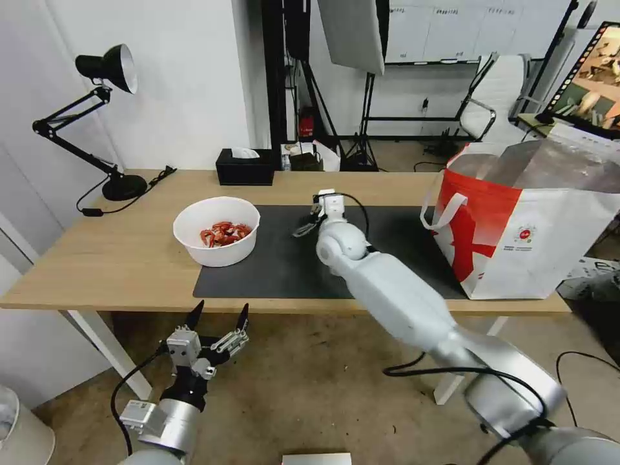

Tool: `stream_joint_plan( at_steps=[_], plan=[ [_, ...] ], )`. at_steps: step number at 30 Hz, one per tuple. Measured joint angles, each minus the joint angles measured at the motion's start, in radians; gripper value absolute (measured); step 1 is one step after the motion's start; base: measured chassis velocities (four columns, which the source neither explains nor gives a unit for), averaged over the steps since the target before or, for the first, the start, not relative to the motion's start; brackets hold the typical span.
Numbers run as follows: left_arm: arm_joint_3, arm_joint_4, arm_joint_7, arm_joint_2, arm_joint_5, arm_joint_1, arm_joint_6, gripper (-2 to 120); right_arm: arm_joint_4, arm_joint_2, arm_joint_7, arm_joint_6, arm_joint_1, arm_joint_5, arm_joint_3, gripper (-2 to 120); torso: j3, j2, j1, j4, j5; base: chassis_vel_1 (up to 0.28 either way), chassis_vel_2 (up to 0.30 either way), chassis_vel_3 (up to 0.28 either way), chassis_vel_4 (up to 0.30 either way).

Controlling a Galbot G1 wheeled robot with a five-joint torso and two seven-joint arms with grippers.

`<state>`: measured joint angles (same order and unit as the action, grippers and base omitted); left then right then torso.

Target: Pick up the trash from the table and place it into the takeout bag.

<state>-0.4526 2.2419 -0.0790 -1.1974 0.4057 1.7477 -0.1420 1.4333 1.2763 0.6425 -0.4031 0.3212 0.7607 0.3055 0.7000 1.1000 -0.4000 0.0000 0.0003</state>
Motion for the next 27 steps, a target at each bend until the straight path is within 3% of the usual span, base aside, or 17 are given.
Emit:
stream_joint_plan(
  at_steps=[2, 8, 11, 16, 19, 27],
  plan=[
    [-0.004, 0.017, 0.0, -0.001, 0.0, 0.012, 0.0, 100, 0.149, -0.084, 0.016, 0.026, 0.033, -0.031, -0.033, 7, 0.0, 0.0, 0.0, -0.0001, -0.0001, 0.0, 0.0, 0.0, 0.0],
    [-0.006, 0.044, 0.001, -0.002, 0.001, 0.02, 0.0, 100, 0.32, -0.195, 0.029, 0.053, 0.079, -0.065, -0.121, 7, 0.0, 0.0, 0.0, 0.0001, 0.0001, 0.0, 0.0, 0.0, 0.0],
    [-0.006, 0.06, 0.002, -0.002, 0.005, 0.022, 0.002, 100, 0.401, -0.293, 0.031, 0.062, 0.103, -0.079, -0.218, 7, 0.0, 0.0, 0.0, -0.0003, 0.0002, 0.0, 0.0, 0.0, 0.0],
    [-0.004, 0.071, 0.005, -0.003, 0.009, 0.023, 0.003, 100, 0.448, -0.394, 0.072, 0.04, 0.101, -0.073, -0.293, 7, 0.0, 0.0, 0.0, -0.0003, 0.0001, 0.0, 0.0, 0.0, 0.0],
    [0.003, 0.074, 0.01, -0.005, 0.009, 0.023, 0.004, 100, 0.472, -0.471, 0.166, -0.029, 0.089, -0.023, -0.327, 7, 0.0, 0.0, 0.0, -0.0002, -0.0001, 0.0, 0.0, 0.0, 0.0],
    [0.012, 0.078, 0.023, -0.008, 0.009, 0.02, 0.007, 100, 0.464, -0.54, 0.223, -0.086, 0.104, 0.065, -0.359, 7, 0.0, 0.0, 0.0, -0.0002, 0.0, 0.0, 0.0, 0.0, 0.0]
  ],
)
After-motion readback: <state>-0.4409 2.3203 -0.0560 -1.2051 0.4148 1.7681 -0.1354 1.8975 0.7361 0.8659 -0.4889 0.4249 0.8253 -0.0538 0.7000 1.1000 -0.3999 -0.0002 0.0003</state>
